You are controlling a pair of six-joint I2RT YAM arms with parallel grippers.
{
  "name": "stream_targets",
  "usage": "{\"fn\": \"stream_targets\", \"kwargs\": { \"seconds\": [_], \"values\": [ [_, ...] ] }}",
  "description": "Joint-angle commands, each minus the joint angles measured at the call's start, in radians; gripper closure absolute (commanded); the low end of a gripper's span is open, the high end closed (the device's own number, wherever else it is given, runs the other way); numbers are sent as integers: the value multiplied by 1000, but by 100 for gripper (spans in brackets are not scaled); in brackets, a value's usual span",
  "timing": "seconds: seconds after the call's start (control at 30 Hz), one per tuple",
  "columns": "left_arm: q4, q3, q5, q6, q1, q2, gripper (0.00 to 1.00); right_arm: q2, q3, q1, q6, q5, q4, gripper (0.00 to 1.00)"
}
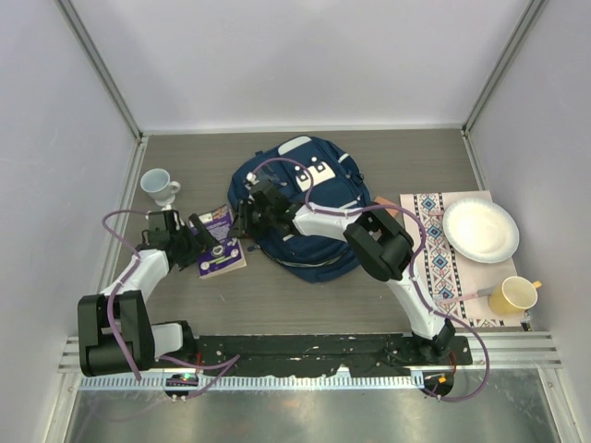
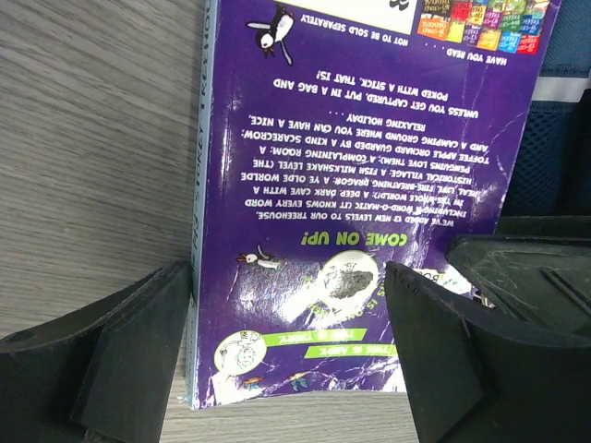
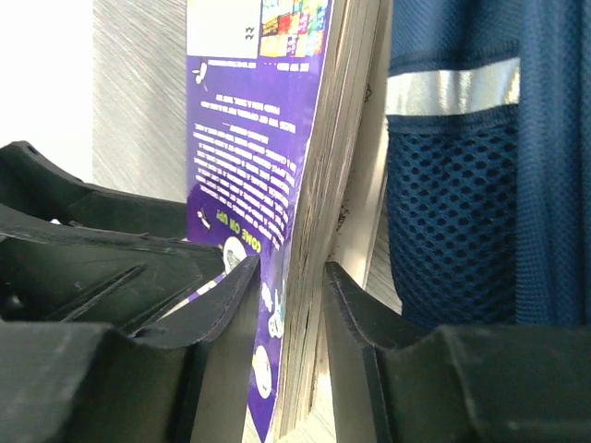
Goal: Pack the student bag
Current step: Pick up the book from the center of the board.
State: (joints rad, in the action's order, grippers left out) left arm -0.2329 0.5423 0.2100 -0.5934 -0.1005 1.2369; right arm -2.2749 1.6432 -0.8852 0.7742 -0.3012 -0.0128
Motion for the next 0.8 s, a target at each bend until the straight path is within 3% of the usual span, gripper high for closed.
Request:
{"fn": "stream_targets", "kwargs": {
  "seconds": [0.0,0.27,0.37,0.5,0.6,0.77],
  "values": [
    [90,-18,138,-40,12,-8,13,28,-6,-32,92,-154,163,61],
    [107,-25,147,-48,13,-7,14,9,0,-32,82,-128,107,62],
    [99,-25,134,-51,12,-16,14,11,1,-32,54,-84,57,71],
    [49,-24,65,-54,12,-63,12,21,-6,-32,28,-33,28,97],
    [-6,-15,20,-54,10,-134,9,38,-11,-24,28,-35,25,99],
    [-111,39,-90,-43,10,-339,0,100,-104,11,97,-140,200,99]
  ]
}}
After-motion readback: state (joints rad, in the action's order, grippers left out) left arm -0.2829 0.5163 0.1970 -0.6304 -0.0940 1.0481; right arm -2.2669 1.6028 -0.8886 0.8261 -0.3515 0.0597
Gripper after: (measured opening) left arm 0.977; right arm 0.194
